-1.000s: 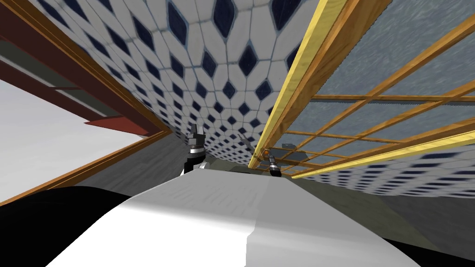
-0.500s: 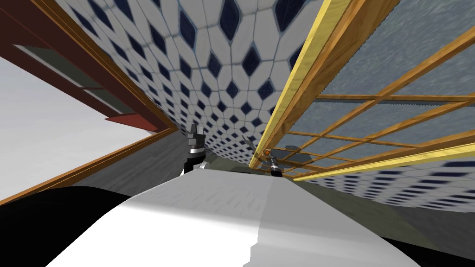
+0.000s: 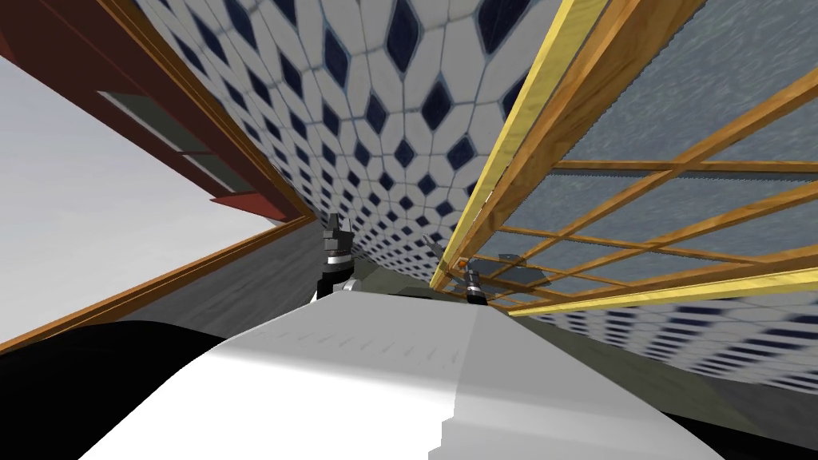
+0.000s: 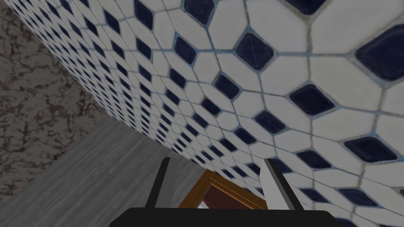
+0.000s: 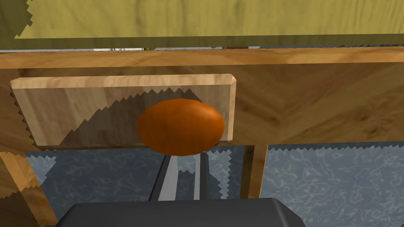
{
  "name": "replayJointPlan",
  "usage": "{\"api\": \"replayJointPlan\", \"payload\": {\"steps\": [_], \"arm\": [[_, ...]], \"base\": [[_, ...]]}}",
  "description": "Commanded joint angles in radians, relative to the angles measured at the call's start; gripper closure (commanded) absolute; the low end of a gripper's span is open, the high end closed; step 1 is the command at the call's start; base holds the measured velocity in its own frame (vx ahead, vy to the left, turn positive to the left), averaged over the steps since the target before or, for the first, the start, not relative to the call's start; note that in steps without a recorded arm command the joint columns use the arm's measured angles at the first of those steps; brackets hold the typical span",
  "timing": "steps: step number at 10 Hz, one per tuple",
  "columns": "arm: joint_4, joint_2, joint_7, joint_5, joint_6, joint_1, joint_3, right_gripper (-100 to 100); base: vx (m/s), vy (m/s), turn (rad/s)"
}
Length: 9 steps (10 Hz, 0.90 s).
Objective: Pull the door open
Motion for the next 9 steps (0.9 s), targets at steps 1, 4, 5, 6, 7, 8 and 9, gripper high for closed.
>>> {"api": "replayJointPlan", "payload": {"steps": [1,4,5,6,7,8,9], "arm": [[0.014,0.019,-0.039,-0.003,-0.008,-0.026,0.022,100],[0.014,0.014,-0.118,-0.044,-0.005,-0.025,0.029,100],[0.014,0.014,-0.122,-0.044,-0.005,-0.025,0.029,100],[0.015,0.011,-0.161,-0.065,-0.003,-0.025,0.032,100],[0.015,0.009,-0.189,-0.085,-0.001,-0.024,0.036,100],[0.019,-0.008,-0.21,-0.098,0.009,-0.011,0.021,-100],[0.018,-0.006,-0.231,-0.107,0.01,-0.012,0.024,-100]], "base": [[-0.057,-0.025,0.088],[-0.051,-0.017,0.087],[-0.037,-0.022,0.077],[-0.042,-0.017,0.115],[-0.081,-0.016,0.185],[-0.066,-0.035,0.025],[-0.038,-0.025,-0.026]]}}
